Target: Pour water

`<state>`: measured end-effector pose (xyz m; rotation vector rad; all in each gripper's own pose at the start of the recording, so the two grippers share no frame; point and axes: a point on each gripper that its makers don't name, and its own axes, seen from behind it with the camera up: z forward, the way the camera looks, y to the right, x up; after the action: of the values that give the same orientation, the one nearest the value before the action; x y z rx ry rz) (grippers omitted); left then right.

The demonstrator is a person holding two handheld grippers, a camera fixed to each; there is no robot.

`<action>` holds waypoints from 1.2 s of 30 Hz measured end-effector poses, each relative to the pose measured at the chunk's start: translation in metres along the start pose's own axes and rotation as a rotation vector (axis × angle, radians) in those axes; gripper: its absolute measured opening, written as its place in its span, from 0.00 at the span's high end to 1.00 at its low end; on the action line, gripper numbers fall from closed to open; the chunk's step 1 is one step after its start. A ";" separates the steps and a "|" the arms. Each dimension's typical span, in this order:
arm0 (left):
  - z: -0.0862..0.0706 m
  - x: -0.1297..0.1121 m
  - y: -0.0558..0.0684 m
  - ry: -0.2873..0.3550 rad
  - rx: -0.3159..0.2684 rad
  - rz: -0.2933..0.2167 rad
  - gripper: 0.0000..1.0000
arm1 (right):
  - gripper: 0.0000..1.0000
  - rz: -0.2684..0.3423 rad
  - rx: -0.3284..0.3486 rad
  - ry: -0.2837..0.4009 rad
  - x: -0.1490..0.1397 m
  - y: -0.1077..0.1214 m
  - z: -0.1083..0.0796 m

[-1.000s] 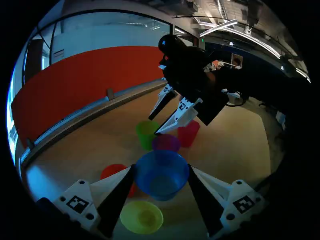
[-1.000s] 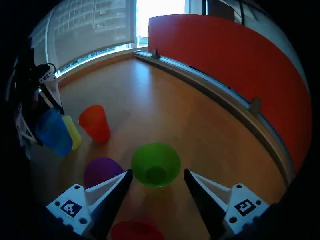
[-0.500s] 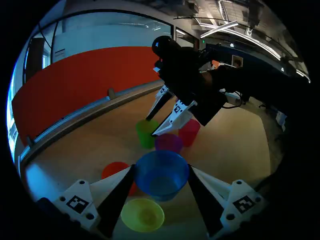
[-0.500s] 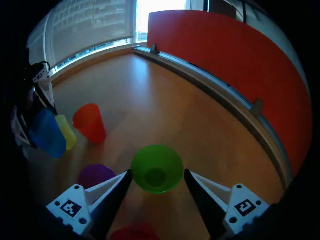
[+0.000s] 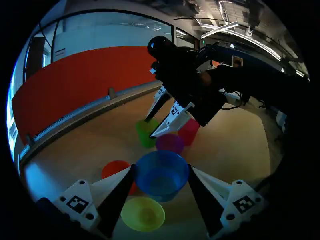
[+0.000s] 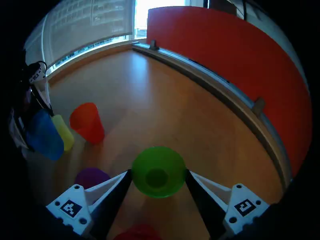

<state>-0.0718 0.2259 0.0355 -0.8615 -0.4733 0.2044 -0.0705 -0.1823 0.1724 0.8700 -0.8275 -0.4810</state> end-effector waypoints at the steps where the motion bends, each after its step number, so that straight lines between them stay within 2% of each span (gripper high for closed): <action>1: 0.000 0.000 0.000 0.000 -0.001 0.000 0.10 | 0.01 0.001 0.000 -0.001 0.000 0.000 0.001; 12: -0.001 -0.002 0.000 0.000 0.001 -0.001 0.10 | 0.06 0.027 0.004 0.001 0.000 -0.003 0.004; 18: -0.002 -0.001 0.000 0.003 0.002 -0.003 0.10 | 0.07 0.039 0.012 0.036 0.004 -0.006 0.001; 27: -0.004 0.002 0.000 0.011 0.011 -0.004 0.10 | 0.07 0.031 -0.001 0.088 0.013 -0.005 -0.009; 36: -0.011 0.007 -0.002 0.032 0.031 0.001 0.10 | 0.07 0.027 -0.028 0.163 0.022 -0.006 -0.028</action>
<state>-0.0607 0.2199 0.0329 -0.8336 -0.4386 0.1983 -0.0350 -0.1870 0.1670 0.8591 -0.6802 -0.3920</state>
